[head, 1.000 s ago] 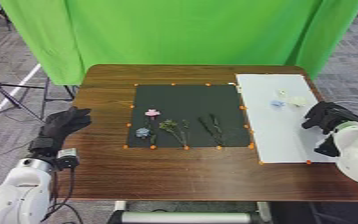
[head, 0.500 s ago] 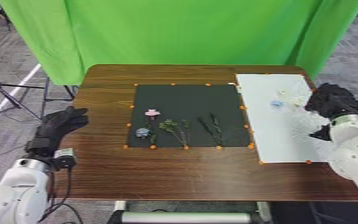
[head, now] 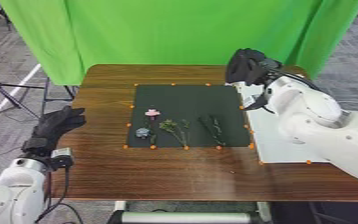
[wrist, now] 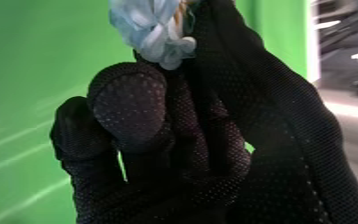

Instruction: Arrange flowers

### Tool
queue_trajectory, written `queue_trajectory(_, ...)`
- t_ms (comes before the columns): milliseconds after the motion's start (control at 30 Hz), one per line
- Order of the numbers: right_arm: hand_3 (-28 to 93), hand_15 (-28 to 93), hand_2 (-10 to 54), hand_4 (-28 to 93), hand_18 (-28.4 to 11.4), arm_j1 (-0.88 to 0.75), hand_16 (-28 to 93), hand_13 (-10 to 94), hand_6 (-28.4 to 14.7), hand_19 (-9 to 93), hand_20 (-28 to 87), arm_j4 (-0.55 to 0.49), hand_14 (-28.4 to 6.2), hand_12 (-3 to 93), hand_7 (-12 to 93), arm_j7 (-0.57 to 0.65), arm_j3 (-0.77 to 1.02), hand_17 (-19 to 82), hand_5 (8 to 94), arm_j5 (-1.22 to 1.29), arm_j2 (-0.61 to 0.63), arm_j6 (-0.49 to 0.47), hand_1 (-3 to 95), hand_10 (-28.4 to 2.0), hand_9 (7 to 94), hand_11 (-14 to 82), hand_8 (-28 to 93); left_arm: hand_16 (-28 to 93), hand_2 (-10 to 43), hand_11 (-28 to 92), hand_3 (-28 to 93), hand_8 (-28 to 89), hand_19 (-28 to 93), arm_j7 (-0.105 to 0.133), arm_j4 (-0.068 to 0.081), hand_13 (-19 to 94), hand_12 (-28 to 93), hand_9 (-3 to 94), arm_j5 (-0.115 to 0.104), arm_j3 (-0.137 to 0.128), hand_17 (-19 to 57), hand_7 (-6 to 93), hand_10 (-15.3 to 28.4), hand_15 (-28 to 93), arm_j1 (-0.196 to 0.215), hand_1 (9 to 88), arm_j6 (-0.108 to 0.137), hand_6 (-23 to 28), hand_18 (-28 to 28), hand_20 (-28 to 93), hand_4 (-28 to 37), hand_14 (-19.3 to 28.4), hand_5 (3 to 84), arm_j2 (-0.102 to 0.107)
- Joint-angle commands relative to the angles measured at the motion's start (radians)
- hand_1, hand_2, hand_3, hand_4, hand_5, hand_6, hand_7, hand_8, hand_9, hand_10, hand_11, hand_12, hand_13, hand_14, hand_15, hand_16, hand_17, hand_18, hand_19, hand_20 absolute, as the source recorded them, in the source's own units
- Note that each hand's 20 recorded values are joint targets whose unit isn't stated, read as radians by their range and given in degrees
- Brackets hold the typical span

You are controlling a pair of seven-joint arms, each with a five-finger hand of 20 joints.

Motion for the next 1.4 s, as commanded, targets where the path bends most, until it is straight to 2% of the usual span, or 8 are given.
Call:
queue_trajectory(33, 56, 61, -9.5, -16, -19.4, 0.146, 35, 79, 0.6, 86, 61, -0.002, -7.1, 36.3, 16, -0.025, -0.131, 44, 81.6, 0.114, -0.278, -0.048, 63.3, -12.4, 83.1, 3.7, 6, -5, 17.2, 23, 59, -8, 26, -0.009, 0.001, 40, 8, 51.1, -0.007, -0.003, 4.4, 15.0, 16.8, 23, 0.0, 28.9, 0.003, 5.2, 14.9, 14, -26.5, 20.4, 51.7, 0.006)
queue_trajectory(333, 57, 61, -9.5, -16, -19.4, 0.141, 35, 79, 0.9, 86, 60, 0.033, -6.9, 35.7, 16, -0.014, -0.202, 45, 81.6, 0.153, -0.373, -0.087, 63.1, -12.3, 83.0, 3.4, 6, -5, 17.3, 23, 59, -8, 25, -0.005, 0.005, 40, 8, 51.1, -0.004, 0.008, 3.9, 14.8, 16.8, 23, -0.008, 28.8, 0.012, 5.4, 14.9, 14, -26.8, 20.2, 51.7, 0.011)
queue_trajectory(500, 57, 61, -9.5, -16, -19.3, 0.119, 36, 79, 1.0, 87, 60, 0.072, -6.8, 35.4, 16, 0.001, -0.2, 45, 81.5, 0.179, -0.408, -0.092, 62.9, -12.1, 82.9, 3.3, 6, -5, 17.2, 23, 59, -8, 24, -0.007, 0.01, 40, 8, 51.0, -0.004, 0.017, 3.5, 15.0, 16.7, 23, -0.016, 28.7, 0.002, 5.2, 14.6, 14, -26.8, 20.4, 51.6, 0.001)
queue_trajectory(667, 57, 62, -9.5, -16, -19.1, 0.104, 36, 79, 1.2, 87, 60, 0.129, -6.6, 35.4, 16, -0.001, -0.2, 45, 81.4, 0.167, -0.44, -0.101, 62.8, -11.9, 83.0, 3.3, 6, -4, 17.2, 23, 59, -8, 24, -0.009, 0.0, 40, 8, 51.1, -0.005, 0.019, 3.5, 15.3, 16.8, 23, 0.0, 28.8, 0.0, 4.8, 14.6, 14, -26.8, 20.4, 51.6, -0.006)
queue_trajectory(900, 57, 62, -9.5, -16, -19.0, 0.084, 36, 79, 1.3, 87, 60, 0.191, -6.5, 35.1, 16, 0.02, -0.211, 45, 81.2, 0.13, -0.479, -0.093, 62.5, -11.7, 82.8, 3.2, 6, -4, 17.2, 23, 59, -8, 24, -0.007, -0.002, 39, 8, 51.1, -0.001, 0.019, 3.4, 15.5, 16.7, 23, 0.0, 28.9, 0.0, 4.4, 14.6, 14, -26.8, 20.5, 52.0, -0.012)
queue_trajectory(1033, 57, 62, -9.5, -16, -18.9, 0.066, 36, 79, 1.4, 87, 60, 0.212, -6.6, 34.8, 16, 0.026, -0.211, 45, 81.3, 0.098, -0.49, -0.088, 62.4, -11.5, 82.7, 3.1, 6, -4, 17.2, 23, 59, -8, 24, -0.01, 0.006, 39, 8, 51.0, 0.0, 0.026, 3.1, 15.6, 16.7, 23, -0.015, 28.8, -0.009, 4.3, 14.7, 14, -26.6, 20.4, 51.9, -0.011)
queue_trajectory(1233, 57, 62, -9.5, -17, -18.7, 0.057, 36, 79, 1.4, 88, 60, 0.26, -6.5, 34.4, 16, 0.028, -0.231, 45, 81.1, 0.041, -0.51, -0.072, 62.3, -11.3, 82.1, 2.9, 6, -4, 17.2, 23, 59, -8, 24, -0.009, 0.012, 39, 8, 51.0, 0.003, 0.038, 3.1, 15.5, 16.6, 23, -0.027, 29.0, -0.009, 4.0, 14.7, 14, -26.7, 20.3, 52.0, -0.014)
queue_trajectory(1400, 57, 62, -9.5, -17, -18.7, 0.055, 36, 78, 1.7, 87, 60, 0.304, -6.5, 34.2, 16, 0.027, -0.251, 45, 80.9, -0.018, -0.518, -0.045, 62.2, -11.0, 81.7, 2.8, 5, -4, 17.1, 23, 58, -8, 24, -0.013, 0.016, 39, 8, 51.0, 0.005, 0.05, 3.1, 15.8, 16.5, 23, -0.036, 29.5, -0.021, 2.9, 14.7, 14, -26.6, 20.3, 52.7, -0.017)
